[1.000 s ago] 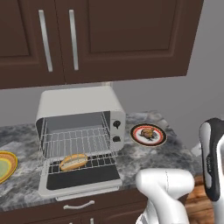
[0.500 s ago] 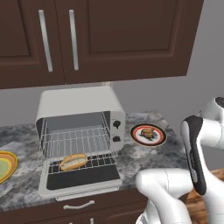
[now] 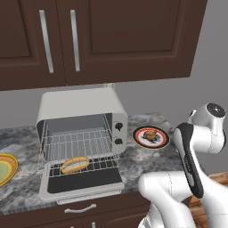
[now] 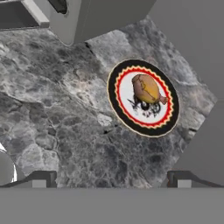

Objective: Open the toaster oven door. Place the hotdog bun on the bottom rack in the toaster oven and place the chicken drumstick on the top rack.

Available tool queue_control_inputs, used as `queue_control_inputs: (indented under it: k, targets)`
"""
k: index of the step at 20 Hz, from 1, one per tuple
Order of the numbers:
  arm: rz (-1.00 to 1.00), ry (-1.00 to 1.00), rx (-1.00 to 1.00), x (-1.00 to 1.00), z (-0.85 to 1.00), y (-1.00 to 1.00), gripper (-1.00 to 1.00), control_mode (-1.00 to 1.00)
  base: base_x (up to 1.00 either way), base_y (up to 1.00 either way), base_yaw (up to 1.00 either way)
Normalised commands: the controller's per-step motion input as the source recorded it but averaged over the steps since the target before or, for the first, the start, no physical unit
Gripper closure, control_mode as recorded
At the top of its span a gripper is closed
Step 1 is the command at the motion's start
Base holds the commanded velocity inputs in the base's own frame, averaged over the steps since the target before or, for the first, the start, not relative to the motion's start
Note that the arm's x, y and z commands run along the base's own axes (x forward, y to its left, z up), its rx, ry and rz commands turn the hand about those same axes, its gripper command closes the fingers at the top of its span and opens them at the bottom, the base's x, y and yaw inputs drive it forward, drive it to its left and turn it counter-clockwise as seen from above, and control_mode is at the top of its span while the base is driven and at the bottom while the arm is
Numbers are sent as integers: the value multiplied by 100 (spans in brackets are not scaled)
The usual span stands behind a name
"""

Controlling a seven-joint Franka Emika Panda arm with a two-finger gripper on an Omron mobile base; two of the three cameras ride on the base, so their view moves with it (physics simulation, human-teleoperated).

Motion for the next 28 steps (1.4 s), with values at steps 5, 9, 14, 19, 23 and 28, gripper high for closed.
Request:
queue_control_inputs:
  k: [5, 9, 14, 19, 23, 28]
  targets:
    - [9, 3, 0, 57, 0, 16, -100, -100, 0, 0, 0]
    - [4, 6, -4, 55, 0, 18, -100, -100, 0, 0, 0]
    - [0, 11, -15, 41, 0, 27, -100, -100, 0, 0, 0]
    - [0, 16, -10, 29, -3, 16, -100, -100, 0, 0, 0]
    - [4, 13, -8, 27, -16, 0, -100, -100, 0, 0, 0]
    - [12, 10, -4, 18, -16, 0, -100, -100, 0, 0, 0]
